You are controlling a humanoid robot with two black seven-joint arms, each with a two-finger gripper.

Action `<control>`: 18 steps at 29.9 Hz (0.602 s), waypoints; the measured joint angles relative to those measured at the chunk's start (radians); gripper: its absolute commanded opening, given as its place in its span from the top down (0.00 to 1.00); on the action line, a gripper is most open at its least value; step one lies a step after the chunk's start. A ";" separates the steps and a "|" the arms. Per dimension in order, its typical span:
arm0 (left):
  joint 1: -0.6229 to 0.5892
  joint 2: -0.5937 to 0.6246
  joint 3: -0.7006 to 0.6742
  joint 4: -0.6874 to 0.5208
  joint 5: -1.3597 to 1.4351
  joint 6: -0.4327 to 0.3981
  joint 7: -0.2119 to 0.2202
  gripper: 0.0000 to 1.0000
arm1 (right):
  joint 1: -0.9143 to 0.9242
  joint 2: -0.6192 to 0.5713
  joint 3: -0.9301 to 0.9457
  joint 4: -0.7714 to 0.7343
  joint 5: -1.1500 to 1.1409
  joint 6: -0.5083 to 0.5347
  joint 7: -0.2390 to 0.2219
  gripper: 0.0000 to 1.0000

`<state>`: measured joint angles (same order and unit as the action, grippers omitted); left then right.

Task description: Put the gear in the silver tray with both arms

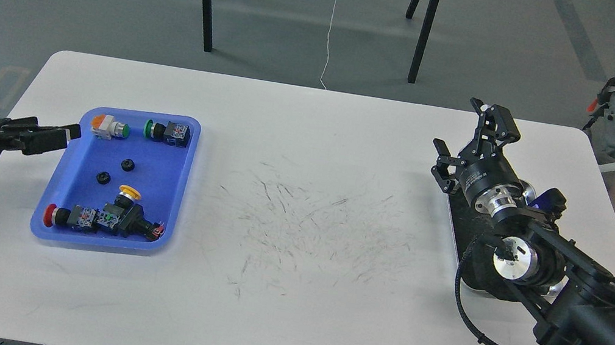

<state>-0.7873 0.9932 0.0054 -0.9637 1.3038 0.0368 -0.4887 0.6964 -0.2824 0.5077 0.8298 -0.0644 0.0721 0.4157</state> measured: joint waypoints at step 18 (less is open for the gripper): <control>0.014 -0.182 0.031 0.136 0.124 0.032 0.000 0.14 | -0.004 -0.002 -0.003 -0.002 0.000 0.001 0.001 0.00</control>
<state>-0.7734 0.8111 0.0369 -0.8278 1.4277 0.0688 -0.4887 0.6919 -0.2839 0.5045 0.8276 -0.0648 0.0736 0.4165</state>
